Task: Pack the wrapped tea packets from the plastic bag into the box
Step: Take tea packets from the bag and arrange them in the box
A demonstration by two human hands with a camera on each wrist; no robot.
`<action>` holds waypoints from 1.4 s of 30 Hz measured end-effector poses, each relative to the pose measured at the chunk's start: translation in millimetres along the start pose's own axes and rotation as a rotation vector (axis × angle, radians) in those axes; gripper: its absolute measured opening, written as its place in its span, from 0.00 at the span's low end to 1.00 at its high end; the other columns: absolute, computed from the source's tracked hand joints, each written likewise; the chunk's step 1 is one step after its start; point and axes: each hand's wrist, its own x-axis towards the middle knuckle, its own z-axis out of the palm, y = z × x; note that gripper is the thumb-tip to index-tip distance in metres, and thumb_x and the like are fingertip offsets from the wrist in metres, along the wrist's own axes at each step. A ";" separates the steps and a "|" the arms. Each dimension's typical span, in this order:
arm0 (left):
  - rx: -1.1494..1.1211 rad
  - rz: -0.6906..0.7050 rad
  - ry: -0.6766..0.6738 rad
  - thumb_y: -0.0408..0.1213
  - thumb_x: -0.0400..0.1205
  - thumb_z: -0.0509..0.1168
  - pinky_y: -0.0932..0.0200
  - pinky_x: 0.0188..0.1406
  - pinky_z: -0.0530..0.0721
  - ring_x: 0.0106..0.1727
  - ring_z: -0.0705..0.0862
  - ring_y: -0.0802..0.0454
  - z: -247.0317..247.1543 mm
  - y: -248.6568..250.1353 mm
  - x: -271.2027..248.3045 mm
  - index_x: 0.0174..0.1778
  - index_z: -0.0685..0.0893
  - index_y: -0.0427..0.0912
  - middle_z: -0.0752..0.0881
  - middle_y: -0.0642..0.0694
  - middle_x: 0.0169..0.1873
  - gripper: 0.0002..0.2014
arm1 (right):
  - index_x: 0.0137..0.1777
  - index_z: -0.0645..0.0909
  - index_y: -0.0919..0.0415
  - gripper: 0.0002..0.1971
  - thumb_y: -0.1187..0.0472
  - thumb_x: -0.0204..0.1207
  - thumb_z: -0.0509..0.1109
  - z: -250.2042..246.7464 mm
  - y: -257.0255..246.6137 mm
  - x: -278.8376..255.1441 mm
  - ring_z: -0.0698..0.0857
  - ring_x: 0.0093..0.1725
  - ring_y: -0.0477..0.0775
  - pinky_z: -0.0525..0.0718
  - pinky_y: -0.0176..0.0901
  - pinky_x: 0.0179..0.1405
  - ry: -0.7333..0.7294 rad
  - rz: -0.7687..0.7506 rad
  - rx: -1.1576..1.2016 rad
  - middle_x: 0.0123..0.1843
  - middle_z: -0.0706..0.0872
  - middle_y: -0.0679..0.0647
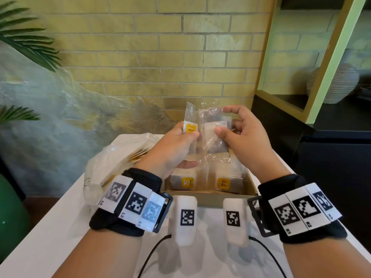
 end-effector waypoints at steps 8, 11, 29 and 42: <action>0.054 0.094 0.134 0.36 0.83 0.62 0.56 0.42 0.85 0.41 0.85 0.54 -6.7 -0.4 3.3 0.43 0.82 0.52 0.88 0.48 0.44 0.07 | 0.51 0.77 0.37 0.17 0.64 0.77 0.69 -5.3 5.3 1.5 0.86 0.35 0.55 0.89 0.59 0.41 0.019 -0.022 -0.058 0.37 0.86 0.55; 0.104 0.122 0.155 0.36 0.82 0.64 0.55 0.42 0.84 0.40 0.83 0.51 -8.7 -2.8 5.0 0.41 0.83 0.50 0.86 0.47 0.40 0.06 | 0.46 0.79 0.39 0.15 0.65 0.77 0.69 -4.5 6.0 0.4 0.77 0.27 0.44 0.87 0.55 0.37 0.000 -0.005 -0.074 0.26 0.78 0.44; 0.117 0.321 0.317 0.28 0.76 0.71 0.50 0.45 0.89 0.40 0.85 0.53 -11.8 -5.4 8.9 0.45 0.77 0.50 0.85 0.46 0.41 0.13 | 0.47 0.81 0.41 0.13 0.65 0.75 0.71 -8.9 5.2 1.4 0.77 0.31 0.52 0.86 0.49 0.36 0.082 0.023 -0.088 0.35 0.81 0.59; 0.061 0.231 0.028 0.56 0.76 0.63 0.59 0.41 0.89 0.37 0.85 0.57 10.4 -9.6 6.4 0.43 0.79 0.37 0.83 0.46 0.34 0.21 | 0.44 0.88 0.55 0.07 0.60 0.74 0.68 12.3 -9.2 -7.6 0.79 0.37 0.50 0.78 0.43 0.38 -0.027 -0.168 -0.412 0.37 0.84 0.55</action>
